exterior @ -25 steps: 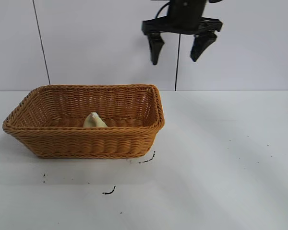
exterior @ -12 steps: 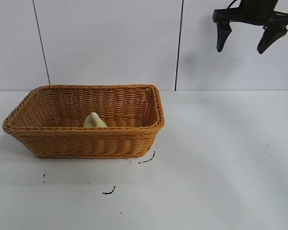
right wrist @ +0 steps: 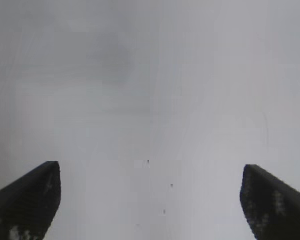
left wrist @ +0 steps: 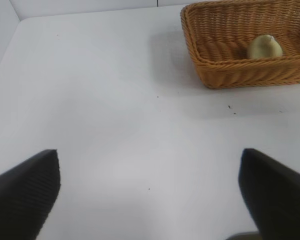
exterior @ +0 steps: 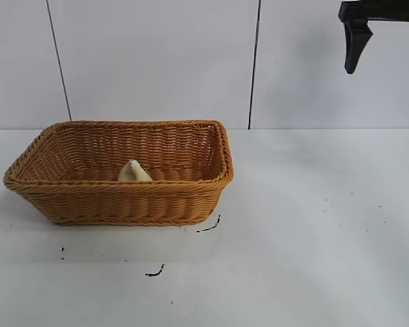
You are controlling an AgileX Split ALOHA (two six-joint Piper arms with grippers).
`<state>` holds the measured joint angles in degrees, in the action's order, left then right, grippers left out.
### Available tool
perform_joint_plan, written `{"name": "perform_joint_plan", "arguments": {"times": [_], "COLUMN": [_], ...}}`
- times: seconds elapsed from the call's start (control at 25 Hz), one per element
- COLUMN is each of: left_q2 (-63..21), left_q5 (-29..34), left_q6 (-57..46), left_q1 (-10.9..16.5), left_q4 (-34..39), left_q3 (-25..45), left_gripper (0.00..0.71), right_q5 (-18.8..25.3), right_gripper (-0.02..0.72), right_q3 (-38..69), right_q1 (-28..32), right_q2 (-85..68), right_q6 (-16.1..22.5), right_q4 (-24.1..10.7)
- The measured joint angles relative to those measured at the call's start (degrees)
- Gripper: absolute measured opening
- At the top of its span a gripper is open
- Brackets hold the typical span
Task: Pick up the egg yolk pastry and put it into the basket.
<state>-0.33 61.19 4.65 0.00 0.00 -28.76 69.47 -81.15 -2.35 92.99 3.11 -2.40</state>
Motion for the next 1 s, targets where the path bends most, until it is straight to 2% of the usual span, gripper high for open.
{"name": "perform_joint_plan", "arguments": {"times": [0.32, 0.56, 0.76, 1.0], "left_q2": [0.0, 0.0, 0.0, 0.0], "left_q5": [0.0, 0.0, 0.0, 0.0], "left_q6": [0.0, 0.0, 0.0, 0.0], "left_q1": [0.0, 0.0, 0.0, 0.0], "left_q4": [0.0, 0.0, 0.0, 0.0], "left_q3": [0.0, 0.0, 0.0, 0.0], "left_gripper": [0.697, 0.697, 0.697, 0.697], "right_q5": [0.0, -4.6, -8.8, -10.1], "right_gripper": [0.696, 0.696, 0.696, 0.696], "right_q3": [24.7, 39.6, 47.4, 52.8], "right_q1": [0.0, 0.0, 0.0, 0.0], "right_q2": [-25.6, -46.9, -65.3, -81.9], "right_q6": [-0.2, -1.6, -2.4, -6.0], "right_q4": [0.0, 0.1, 2.4, 3.4]}}
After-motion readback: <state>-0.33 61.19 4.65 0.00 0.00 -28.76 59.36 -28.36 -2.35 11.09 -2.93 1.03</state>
